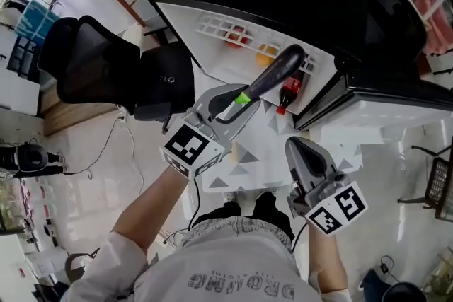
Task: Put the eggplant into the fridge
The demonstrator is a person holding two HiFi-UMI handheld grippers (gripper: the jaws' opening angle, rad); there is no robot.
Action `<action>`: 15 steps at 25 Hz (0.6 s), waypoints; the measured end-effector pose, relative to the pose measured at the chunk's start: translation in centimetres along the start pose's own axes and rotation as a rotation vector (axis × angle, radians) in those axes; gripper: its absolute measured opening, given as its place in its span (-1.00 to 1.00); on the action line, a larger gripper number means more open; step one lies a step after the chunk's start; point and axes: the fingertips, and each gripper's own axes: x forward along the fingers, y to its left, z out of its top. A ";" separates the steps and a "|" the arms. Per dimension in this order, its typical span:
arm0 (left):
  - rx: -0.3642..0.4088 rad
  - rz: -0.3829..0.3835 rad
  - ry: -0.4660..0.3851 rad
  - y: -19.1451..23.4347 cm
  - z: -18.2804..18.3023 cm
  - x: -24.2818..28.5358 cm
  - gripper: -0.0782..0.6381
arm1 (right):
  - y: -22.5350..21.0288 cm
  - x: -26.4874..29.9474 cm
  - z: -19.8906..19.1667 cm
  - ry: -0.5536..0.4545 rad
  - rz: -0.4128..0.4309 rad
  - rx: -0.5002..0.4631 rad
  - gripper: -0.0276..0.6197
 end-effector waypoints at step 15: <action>0.118 0.016 0.105 1.8 0.4 7.9 -0.45 | -3.4 -1.7 0.0 0.013 -0.008 0.015 -0.91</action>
